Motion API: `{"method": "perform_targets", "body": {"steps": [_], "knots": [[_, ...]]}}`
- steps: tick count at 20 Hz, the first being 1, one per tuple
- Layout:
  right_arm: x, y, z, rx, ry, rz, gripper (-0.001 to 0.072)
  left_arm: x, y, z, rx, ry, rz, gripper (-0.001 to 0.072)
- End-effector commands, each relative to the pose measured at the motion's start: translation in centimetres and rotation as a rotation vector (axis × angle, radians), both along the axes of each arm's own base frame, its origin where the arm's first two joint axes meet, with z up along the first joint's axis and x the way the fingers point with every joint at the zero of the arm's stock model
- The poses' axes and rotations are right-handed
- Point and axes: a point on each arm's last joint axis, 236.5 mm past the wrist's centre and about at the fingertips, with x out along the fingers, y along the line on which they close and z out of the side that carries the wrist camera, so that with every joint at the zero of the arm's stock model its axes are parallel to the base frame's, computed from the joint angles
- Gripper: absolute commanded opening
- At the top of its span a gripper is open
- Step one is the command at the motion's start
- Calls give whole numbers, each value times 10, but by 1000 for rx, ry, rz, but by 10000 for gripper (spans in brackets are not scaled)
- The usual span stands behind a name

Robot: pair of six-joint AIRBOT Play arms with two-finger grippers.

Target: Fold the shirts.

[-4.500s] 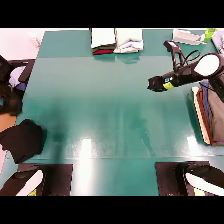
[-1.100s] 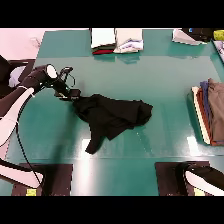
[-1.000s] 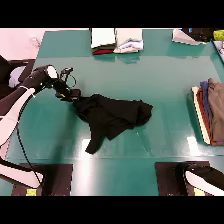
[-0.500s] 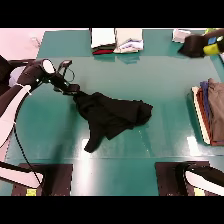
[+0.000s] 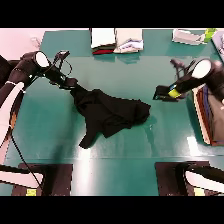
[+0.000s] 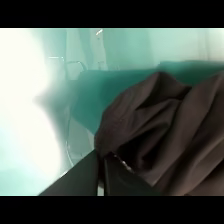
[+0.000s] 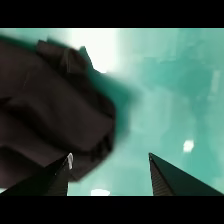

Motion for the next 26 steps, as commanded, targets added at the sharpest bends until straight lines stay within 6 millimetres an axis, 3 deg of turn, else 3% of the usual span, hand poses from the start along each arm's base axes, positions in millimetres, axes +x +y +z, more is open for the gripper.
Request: {"method": "perform_targets", "body": {"steps": [1, 3, 4, 6, 8, 10, 12, 14, 16, 18, 22, 24, 26], "knots": [[-5, 28, -47, 110, 32, -79, 549, 0, -1, 1, -3, -2, -3, 23], [-8, 40, -66, 124, 85, -70, 547, 0, -1, 1, -5, -1, -3, 23], [-6, 45, -72, 119, 92, -57, 485, 0, -1, 1, -5, 0, -3, 23], [7, 52, -77, 110, 62, -43, 292, 0, -1, 1, -5, 0, -3, 23], [19, 58, -73, 109, 15, -19, 17, -1, -1, 2, -4, 2, -7, 23], [36, 58, -45, 116, -61, -10, 16, -1, 4, 13, 17, -27, -14, 22], [60, 48, 15, 84, -219, 18, 16, 8, 11, 62, 34, -160, -10, 22], [77, 33, 102, 58, -425, 32, 16, 11, 16, 140, 28, -350, 0, 22], [75, 19, 195, 69, -626, 16, 16, -3, 18, 229, -2, -552, 10, 22], [57, 4, 273, 74, -799, -3, 16, -33, 23, 311, -34, -742, 20, 22], [0, -20, 377, 59, -1021, -19, 15, -116, 36, 430, -93, -1060, 39, 22], [-25, -30, 417, 39, -1120, -26, 15, -152, 43, 468, -117, -1182, 50, 22], [-44, -38, 449, 27, -1203, -47, 15, -177, 47, 494, -139, -1267, 56, 22]]}}
